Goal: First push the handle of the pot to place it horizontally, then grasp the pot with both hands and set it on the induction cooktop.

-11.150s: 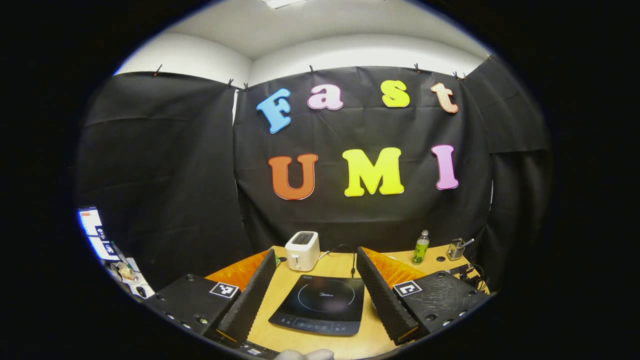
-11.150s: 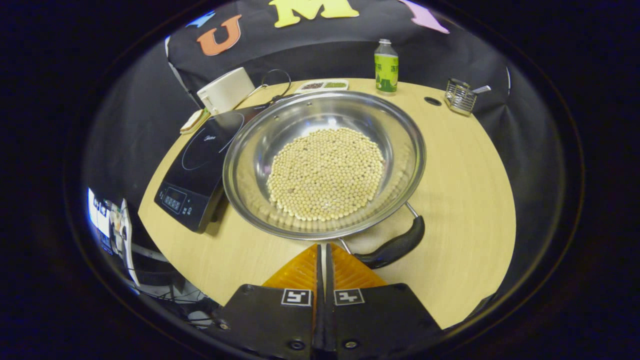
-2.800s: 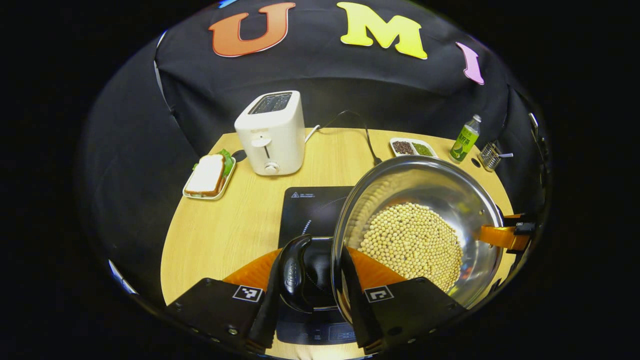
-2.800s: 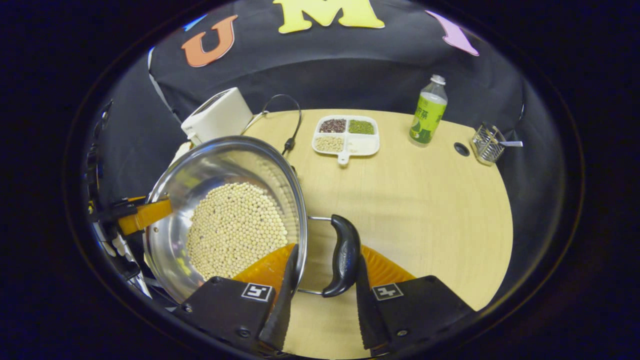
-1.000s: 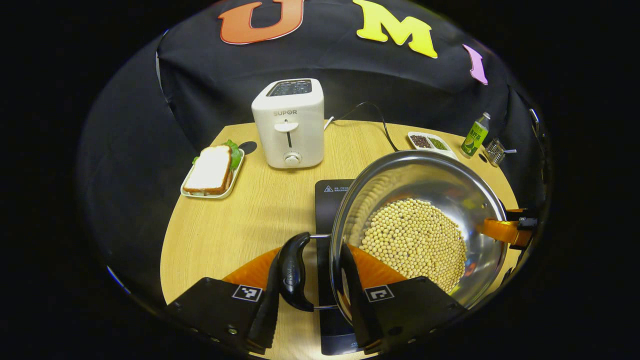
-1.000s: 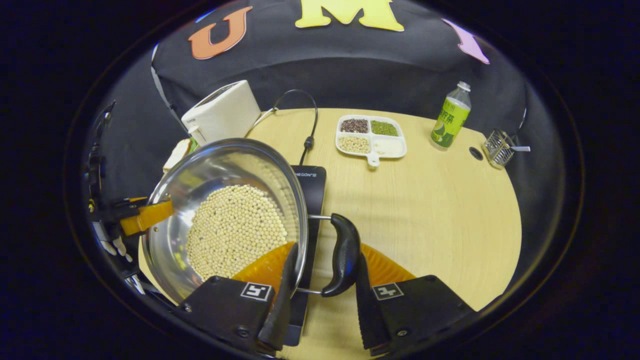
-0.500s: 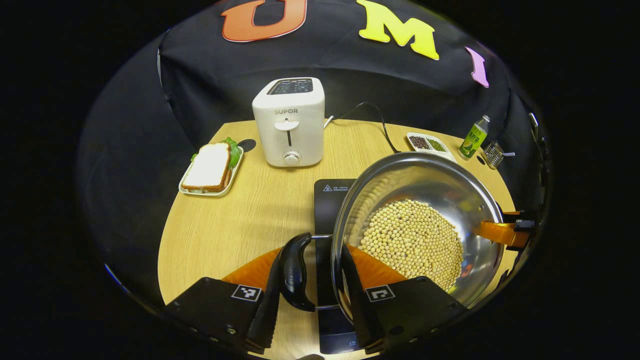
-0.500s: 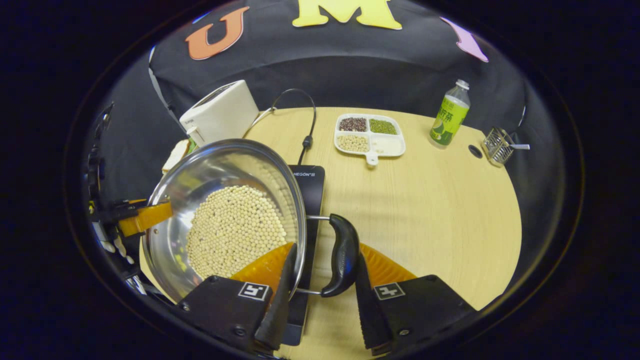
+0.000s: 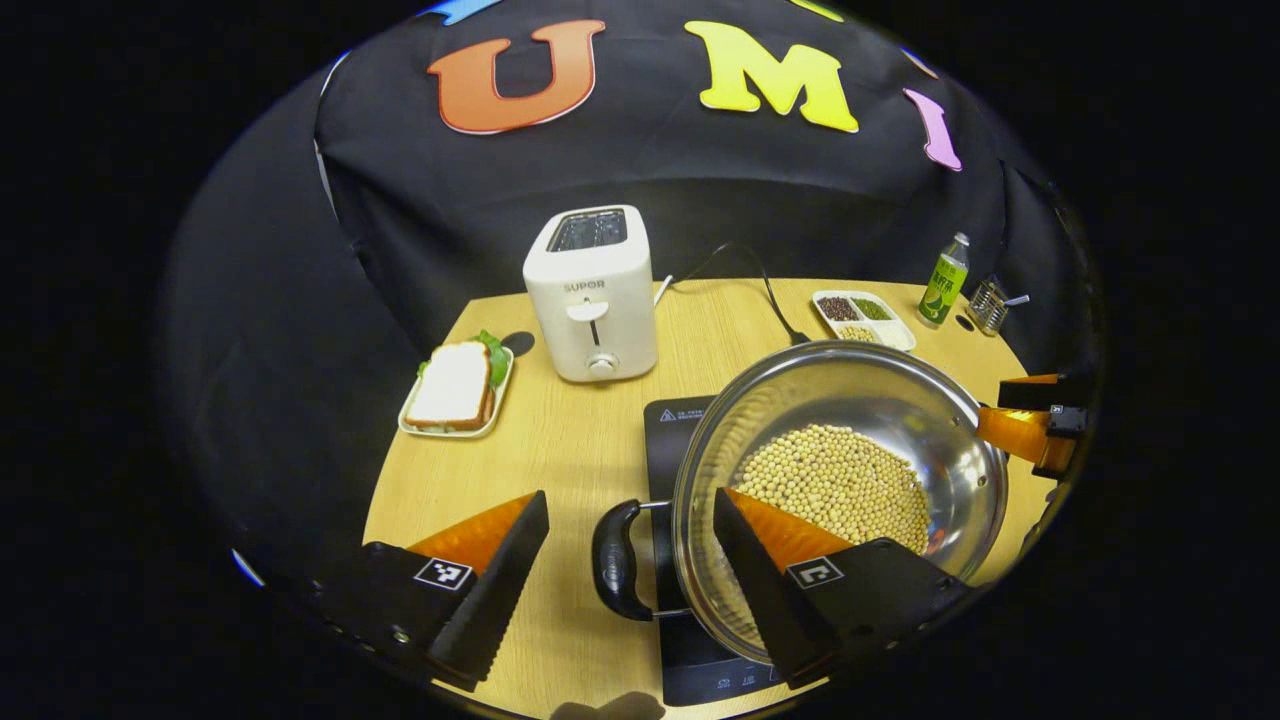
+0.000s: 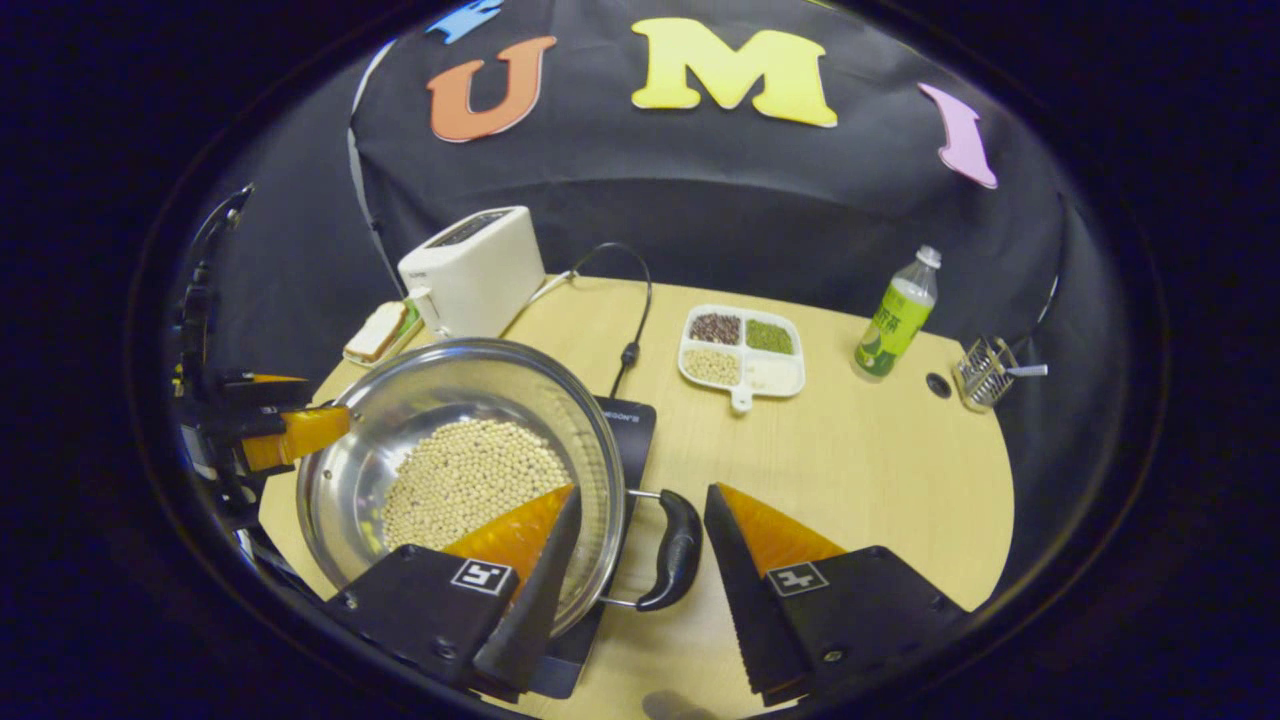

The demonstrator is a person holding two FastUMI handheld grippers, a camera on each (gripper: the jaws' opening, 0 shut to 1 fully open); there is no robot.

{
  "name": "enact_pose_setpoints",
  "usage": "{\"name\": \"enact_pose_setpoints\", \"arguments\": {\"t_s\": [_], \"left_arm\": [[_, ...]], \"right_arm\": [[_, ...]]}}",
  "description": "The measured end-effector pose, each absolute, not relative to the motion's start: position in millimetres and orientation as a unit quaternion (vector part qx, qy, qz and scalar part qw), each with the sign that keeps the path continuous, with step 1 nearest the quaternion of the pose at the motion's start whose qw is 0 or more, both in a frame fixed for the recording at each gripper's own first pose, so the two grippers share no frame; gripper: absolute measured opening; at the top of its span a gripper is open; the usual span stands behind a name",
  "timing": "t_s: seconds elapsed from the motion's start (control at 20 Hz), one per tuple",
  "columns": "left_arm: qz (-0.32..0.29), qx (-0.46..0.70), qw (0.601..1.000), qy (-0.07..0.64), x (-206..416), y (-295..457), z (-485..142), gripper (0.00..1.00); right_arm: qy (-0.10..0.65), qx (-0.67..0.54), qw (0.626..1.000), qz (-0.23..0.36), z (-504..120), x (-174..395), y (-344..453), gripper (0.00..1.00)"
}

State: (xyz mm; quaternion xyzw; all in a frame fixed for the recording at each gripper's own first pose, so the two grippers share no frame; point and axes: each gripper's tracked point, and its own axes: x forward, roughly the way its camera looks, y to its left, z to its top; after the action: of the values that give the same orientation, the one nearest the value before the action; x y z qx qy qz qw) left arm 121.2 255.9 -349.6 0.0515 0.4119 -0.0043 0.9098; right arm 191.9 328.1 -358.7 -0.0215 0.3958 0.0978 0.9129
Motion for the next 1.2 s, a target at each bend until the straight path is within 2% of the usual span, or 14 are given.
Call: {"name": "enact_pose_setpoints", "arguments": {"t_s": [0.65,0.95,1.05,1.1,1.15,1.2], "left_arm": [[0.006,0.077,0.937,0.342,98.8,233.7,-282.2,0.97],[-0.008,0.082,0.955,0.284,80.8,190.0,-227.6,0.96],[-0.007,0.077,0.961,0.264,74.7,175.0,-210.0,0.96],[-0.004,0.078,0.965,0.25,73.0,167.9,-199.2,0.96],[-0.002,0.078,0.968,0.24,70.6,161.5,-189.4,0.96],[0.001,0.077,0.97,0.231,66.1,155.8,-182.2,0.96]], "right_arm": [[0.327,-0.059,0.936,0.118,-303.4,171.8,318.0,0.79],[0.268,-0.086,0.953,0.113,-251.3,157.9,298.9,0.8],[0.241,-0.096,0.959,0.11,-229.5,154.0,288.4,0.81],[0.228,-0.097,0.962,0.11,-219.3,150.2,285.0,0.85],[0.221,-0.099,0.964,0.108,-210.2,146.0,280.2,0.81],[0.215,-0.095,0.966,0.105,-201.6,140.6,272.5,0.84]]}}
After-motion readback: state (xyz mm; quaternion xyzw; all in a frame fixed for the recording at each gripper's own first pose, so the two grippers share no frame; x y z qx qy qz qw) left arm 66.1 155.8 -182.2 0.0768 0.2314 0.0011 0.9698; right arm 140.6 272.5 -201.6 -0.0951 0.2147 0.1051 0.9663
